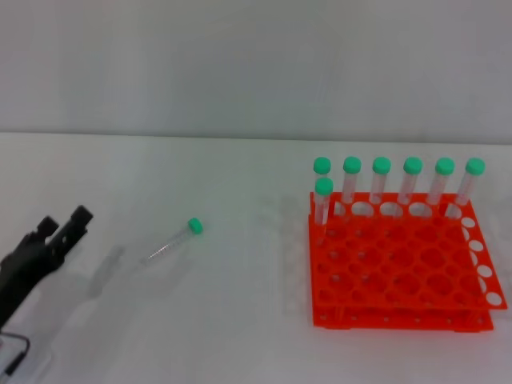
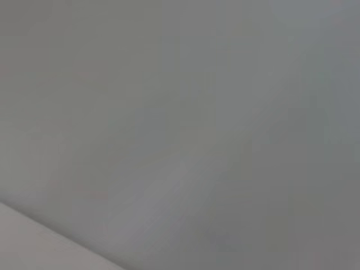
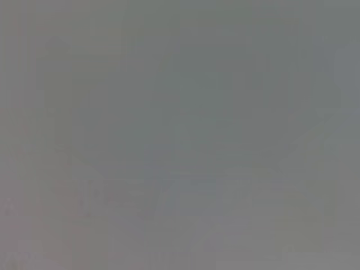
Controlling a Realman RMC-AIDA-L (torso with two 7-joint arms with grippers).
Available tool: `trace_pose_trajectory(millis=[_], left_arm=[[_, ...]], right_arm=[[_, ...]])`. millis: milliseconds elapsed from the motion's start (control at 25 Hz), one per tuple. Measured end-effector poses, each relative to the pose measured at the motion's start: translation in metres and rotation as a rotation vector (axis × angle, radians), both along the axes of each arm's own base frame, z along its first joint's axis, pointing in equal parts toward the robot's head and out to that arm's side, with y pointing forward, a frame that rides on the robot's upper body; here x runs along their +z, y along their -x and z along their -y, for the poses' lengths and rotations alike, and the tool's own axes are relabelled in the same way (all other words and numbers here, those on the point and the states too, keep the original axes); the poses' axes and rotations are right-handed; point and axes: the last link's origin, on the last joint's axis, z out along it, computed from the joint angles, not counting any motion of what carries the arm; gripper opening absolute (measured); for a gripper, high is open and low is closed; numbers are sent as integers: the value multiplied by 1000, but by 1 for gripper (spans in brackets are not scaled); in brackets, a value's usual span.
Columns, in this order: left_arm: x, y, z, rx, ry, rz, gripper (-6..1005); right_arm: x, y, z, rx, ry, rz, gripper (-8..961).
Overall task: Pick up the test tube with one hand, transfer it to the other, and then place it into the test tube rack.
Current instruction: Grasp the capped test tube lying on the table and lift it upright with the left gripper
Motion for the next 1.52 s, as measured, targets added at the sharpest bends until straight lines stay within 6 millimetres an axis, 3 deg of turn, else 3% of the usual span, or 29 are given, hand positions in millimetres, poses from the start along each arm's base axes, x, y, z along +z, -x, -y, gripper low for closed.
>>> trace_pose_trajectory(millis=[280, 320, 360, 560, 720, 920, 1200, 1520], left_arm=[[62, -7, -51, -43, 324, -17, 889], [62, -7, -51, -43, 324, -17, 889], [81, -15, -66, -44, 469, -71, 889], [100, -34, -88, -10, 636, -179, 888], [100, -47, -103, 21, 774, -312, 813], [98, -64, -120, 11, 880, -497, 607], [81, -92, -141, -12, 1012, -714, 605], [36, -106, -155, -31, 1091, -916, 603]], right_arm=[[0, 3, -3, 8, 1, 1, 773], [-1, 3, -3, 11, 4, 3, 773], [-1, 4, -3, 13, 6, 4, 773], [-3, 4, -2, 16, 19, -6, 773], [-6, 1, 2, 16, 34, -26, 773], [-8, 0, 4, 17, 42, -24, 772], [-8, -3, 7, 7, 44, -23, 772], [-9, -4, 7, 6, 48, -21, 772]])
